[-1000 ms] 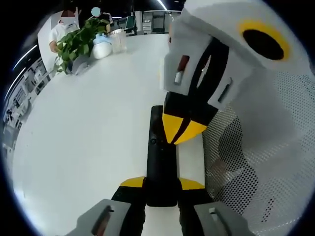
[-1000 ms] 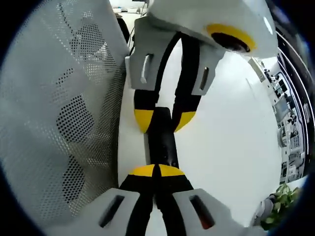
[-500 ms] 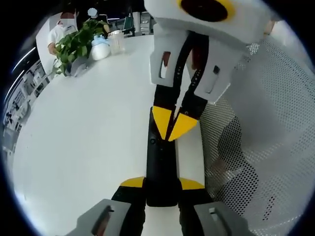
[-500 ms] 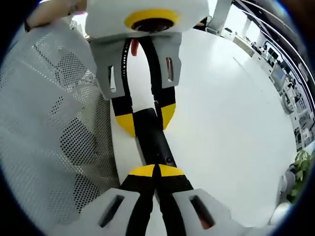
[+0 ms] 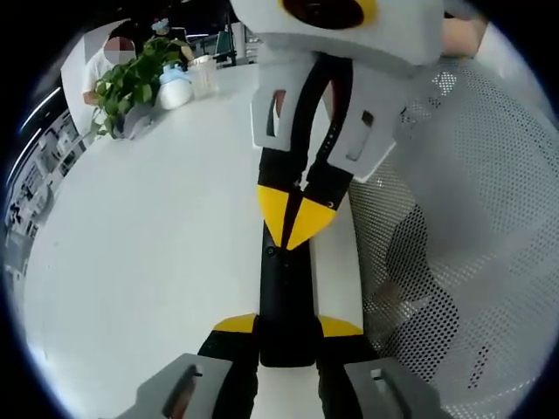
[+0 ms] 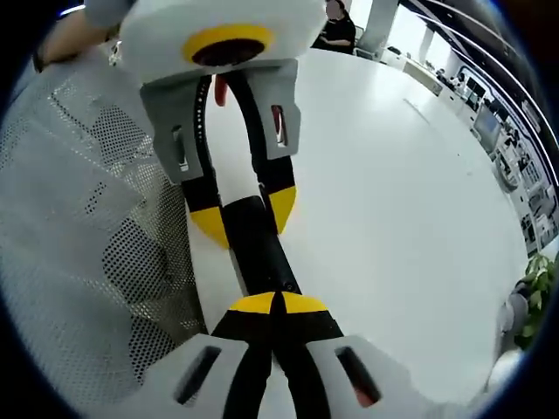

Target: Press the specified remote control buttons in sequence, fully releasing each button before pressing the next.

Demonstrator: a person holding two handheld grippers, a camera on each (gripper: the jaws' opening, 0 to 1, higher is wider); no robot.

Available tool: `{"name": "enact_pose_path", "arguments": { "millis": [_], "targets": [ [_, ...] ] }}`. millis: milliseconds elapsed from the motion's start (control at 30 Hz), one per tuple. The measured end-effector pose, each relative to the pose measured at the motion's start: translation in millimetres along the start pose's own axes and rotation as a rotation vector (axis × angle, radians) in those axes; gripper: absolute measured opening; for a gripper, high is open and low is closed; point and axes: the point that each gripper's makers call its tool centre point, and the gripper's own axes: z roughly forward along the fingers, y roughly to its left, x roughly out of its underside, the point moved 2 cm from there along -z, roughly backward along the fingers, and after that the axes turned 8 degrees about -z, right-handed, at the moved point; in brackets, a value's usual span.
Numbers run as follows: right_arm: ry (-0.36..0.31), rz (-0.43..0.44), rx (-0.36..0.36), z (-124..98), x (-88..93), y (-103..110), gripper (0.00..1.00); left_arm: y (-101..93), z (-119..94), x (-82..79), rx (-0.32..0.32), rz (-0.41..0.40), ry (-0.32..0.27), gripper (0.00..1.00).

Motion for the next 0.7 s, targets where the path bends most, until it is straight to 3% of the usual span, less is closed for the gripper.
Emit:
{"name": "enact_pose_path", "arguments": {
  "millis": [567,700],
  "targets": [
    [-0.016,0.028,-0.006,0.5,-0.4,-0.3,0.00,0.0,-0.1,0.0,0.004,0.000,-0.003,0.24],
    [-0.001,-0.002,0.009,1.1,-1.5,1.3,0.00,-0.1,0.0,0.0,0.004,0.001,-0.002,0.24]
  ]
}}
